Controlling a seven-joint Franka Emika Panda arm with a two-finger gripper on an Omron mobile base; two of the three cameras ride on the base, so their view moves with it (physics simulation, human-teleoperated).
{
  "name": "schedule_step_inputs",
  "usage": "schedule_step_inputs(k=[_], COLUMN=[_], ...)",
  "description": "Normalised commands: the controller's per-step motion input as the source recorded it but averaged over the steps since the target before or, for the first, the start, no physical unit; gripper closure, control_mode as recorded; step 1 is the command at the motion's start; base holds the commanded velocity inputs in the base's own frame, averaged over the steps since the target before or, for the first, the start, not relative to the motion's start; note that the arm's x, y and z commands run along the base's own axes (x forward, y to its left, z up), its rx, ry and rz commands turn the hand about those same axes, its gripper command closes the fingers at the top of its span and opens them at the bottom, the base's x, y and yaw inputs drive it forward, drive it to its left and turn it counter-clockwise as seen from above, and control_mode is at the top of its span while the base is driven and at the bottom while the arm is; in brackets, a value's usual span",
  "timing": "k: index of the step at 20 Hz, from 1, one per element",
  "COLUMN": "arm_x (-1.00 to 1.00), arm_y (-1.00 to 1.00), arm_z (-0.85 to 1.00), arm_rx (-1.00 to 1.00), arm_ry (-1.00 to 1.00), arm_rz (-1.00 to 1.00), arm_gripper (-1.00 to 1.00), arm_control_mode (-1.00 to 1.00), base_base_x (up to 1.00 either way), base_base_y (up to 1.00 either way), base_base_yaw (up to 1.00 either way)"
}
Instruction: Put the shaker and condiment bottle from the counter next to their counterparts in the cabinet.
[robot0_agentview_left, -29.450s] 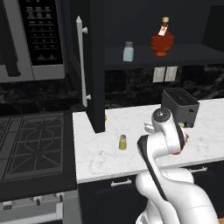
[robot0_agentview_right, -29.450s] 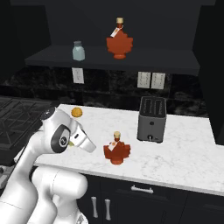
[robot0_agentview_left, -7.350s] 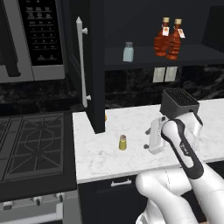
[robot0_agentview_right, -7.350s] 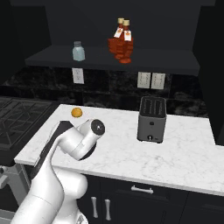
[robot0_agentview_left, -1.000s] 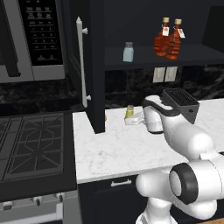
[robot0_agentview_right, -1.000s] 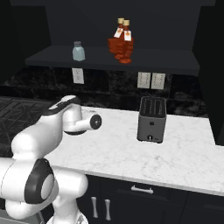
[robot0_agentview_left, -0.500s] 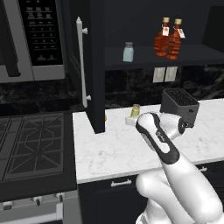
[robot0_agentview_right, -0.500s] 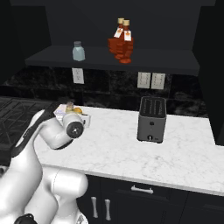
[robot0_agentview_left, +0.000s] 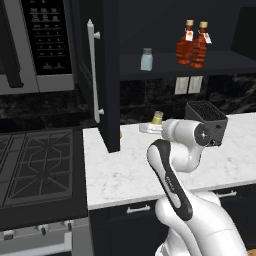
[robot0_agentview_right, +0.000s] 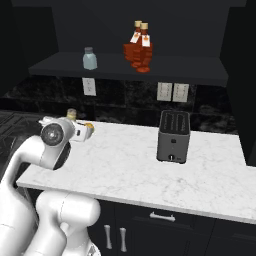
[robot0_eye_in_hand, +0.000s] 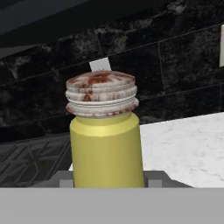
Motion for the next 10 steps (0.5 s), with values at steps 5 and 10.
schedule_step_inputs(k=[5,10], arm_x=[-0.61,-0.76], arm_y=[0.00,0.00], arm_z=[0.34,0.10], arm_rx=[0.00,0.00], arm_ry=[0.11,0.04], arm_rz=[-0.16,-0.15], arm_gripper=[1.00,1.00], arm_control_mode=[-1.00,-1.00], base_base_x=[0.00,0.00], base_base_y=[0.00,0.00], base_base_yaw=[0.00,0.00])
